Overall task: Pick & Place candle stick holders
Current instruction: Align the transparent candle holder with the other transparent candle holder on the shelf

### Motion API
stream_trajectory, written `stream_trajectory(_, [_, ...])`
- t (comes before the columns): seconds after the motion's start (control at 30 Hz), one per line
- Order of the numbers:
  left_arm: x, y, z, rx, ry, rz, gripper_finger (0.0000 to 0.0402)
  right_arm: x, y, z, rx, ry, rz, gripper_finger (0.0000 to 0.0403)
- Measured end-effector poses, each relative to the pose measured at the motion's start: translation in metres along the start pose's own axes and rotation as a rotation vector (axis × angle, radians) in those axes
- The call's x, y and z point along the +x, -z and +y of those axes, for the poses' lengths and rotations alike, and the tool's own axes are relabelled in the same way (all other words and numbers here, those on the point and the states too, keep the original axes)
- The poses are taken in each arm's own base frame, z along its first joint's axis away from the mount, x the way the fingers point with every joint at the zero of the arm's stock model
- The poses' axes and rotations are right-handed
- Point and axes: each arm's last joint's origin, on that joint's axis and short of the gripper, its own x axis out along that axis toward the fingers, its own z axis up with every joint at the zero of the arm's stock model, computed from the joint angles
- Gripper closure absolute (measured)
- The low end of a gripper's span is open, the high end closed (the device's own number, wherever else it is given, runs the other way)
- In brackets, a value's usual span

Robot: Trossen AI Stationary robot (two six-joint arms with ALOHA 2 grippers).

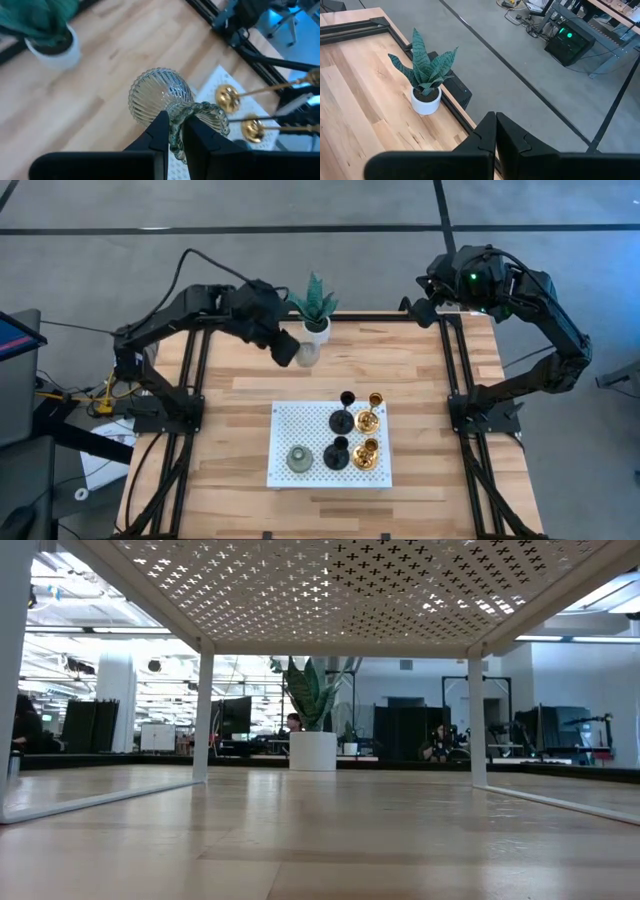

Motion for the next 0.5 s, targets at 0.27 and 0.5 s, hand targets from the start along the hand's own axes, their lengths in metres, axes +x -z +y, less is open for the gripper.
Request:
stream_trajectory(0.27, [0.005, 0.025, -0.012, -0.111, -0.047, 0.207, 0.0370, 0.000, 0.000, 0.000, 0.000, 0.000, 0.000, 0.0403])
stream_trajectory(0.5, [0.020, 0.038, -0.034, -0.137, -0.008, 0.300, 0.0370, 0.000, 0.000, 0.000, 0.000, 0.000, 0.000, 0.0403])
